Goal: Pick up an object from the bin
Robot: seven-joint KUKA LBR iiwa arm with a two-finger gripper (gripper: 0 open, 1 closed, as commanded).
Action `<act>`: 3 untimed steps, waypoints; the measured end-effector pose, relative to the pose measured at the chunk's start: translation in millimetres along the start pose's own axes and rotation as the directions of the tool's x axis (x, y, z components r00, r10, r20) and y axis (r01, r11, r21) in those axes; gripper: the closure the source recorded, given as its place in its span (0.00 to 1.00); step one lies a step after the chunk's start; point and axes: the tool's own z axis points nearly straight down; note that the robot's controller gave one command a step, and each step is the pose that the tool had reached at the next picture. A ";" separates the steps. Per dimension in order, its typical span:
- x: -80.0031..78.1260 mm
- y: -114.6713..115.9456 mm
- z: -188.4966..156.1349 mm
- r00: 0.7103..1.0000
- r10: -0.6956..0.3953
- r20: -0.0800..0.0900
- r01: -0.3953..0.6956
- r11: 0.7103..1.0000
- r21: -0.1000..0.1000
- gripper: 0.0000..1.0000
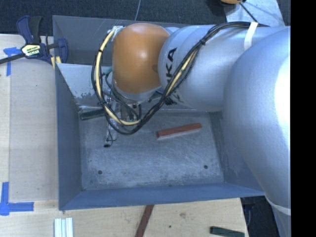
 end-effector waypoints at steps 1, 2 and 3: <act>-33.7 20.4 10.2 1.000 -0.011 -0.003 0.011 1.000 0.001 0.00; -38.9 12.6 65.8 1.000 0.018 -0.008 -0.018 1.000 0.003 0.00; -34.3 30.0 95.6 0.993 0.118 -0.010 -0.118 0.993 0.005 0.00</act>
Offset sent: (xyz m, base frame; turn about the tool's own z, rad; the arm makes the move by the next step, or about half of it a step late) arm 0.0392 0.0125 -0.0634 0.0207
